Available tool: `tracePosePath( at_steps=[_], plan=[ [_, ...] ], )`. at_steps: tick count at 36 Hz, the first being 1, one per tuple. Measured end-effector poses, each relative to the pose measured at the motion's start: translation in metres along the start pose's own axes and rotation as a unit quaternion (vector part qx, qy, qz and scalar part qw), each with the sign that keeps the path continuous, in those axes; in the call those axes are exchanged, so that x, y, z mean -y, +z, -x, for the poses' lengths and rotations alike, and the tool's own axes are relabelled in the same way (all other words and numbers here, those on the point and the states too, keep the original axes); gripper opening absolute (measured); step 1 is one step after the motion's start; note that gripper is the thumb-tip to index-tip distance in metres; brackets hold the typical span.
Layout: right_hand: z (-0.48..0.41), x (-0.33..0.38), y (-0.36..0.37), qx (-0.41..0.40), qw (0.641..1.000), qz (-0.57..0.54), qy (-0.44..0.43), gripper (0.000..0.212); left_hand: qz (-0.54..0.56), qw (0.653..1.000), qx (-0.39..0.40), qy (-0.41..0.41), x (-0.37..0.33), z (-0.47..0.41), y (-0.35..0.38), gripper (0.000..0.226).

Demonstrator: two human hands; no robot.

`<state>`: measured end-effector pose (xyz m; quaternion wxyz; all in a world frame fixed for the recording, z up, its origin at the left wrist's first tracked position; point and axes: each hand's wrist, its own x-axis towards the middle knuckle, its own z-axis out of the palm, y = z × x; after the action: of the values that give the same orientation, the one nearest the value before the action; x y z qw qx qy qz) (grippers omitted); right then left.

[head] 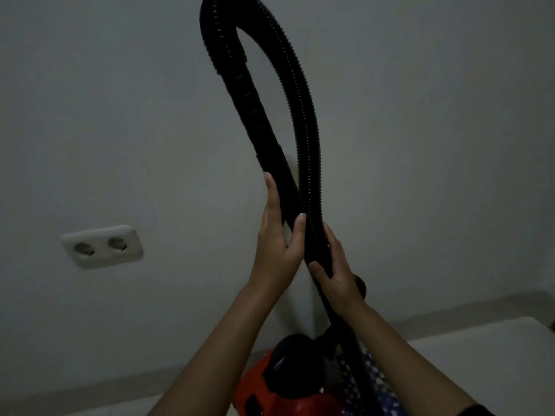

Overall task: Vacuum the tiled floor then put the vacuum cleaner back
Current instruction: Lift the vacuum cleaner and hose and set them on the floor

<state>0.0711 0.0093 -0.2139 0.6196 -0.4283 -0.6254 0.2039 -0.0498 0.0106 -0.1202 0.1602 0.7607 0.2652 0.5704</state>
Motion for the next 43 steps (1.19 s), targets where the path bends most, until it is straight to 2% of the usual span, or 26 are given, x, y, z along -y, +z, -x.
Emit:
tracePosePath(
  at_steps=[3, 8, 14, 20, 25, 32, 35, 37, 41, 43],
  plan=[
    [-0.003, -0.001, 0.009, 0.034, 0.999, 0.021, -0.003, 0.08, -0.005, 1.0, -0.028, 0.001, 0.008, -0.003, -0.015, 0.08],
    [0.002, -0.001, 0.037, 0.125, 0.984, 0.125, -0.022, 0.106, -0.016, 0.988, -0.143, -0.052, 0.023, -0.007, -0.052, 0.083],
    [0.019, -0.005, 0.068, 0.102, 0.966, 0.223, -0.079, 0.11, 0.025, 0.978, -0.189, -0.09, 0.031, 0.015, -0.077, 0.08],
    [0.027, -0.005, 0.077, 0.078, 0.964, 0.233, -0.1, 0.109, 0.079, 0.977, -0.175, -0.093, 0.03, 0.027, -0.094, 0.082],
    [0.026, -0.007, 0.063, 0.124, 0.961, 0.228, -0.098, 0.11, 0.092, 0.978, -0.167, -0.085, 0.029, 0.039, -0.094, 0.078],
    [0.024, -0.018, 0.025, 0.197, 0.941, 0.254, -0.11, 0.102, 0.109, 0.962, -0.214, -0.131, 0.055, 0.078, -0.068, 0.082],
    [0.021, -0.032, 0.011, 0.216, 0.929, 0.283, -0.104, 0.103, 0.123, 0.959, -0.19, -0.168, 0.068, 0.096, -0.056, 0.089],
    [0.019, -0.044, 0.003, 0.213, 0.923, 0.306, -0.098, 0.105, 0.11, 0.966, -0.145, -0.181, 0.08, 0.11, -0.05, 0.089],
    [0.012, -0.066, -0.008, 0.2, 0.915, 0.341, -0.085, 0.104, 0.019, 0.975, 0.032, -0.217, 0.116, 0.148, -0.037, 0.071],
    [0.009, -0.075, -0.01, 0.197, 0.913, 0.348, -0.078, 0.103, -0.045, 0.96, 0.161, -0.225, 0.135, 0.167, -0.029, 0.066]
  ],
)
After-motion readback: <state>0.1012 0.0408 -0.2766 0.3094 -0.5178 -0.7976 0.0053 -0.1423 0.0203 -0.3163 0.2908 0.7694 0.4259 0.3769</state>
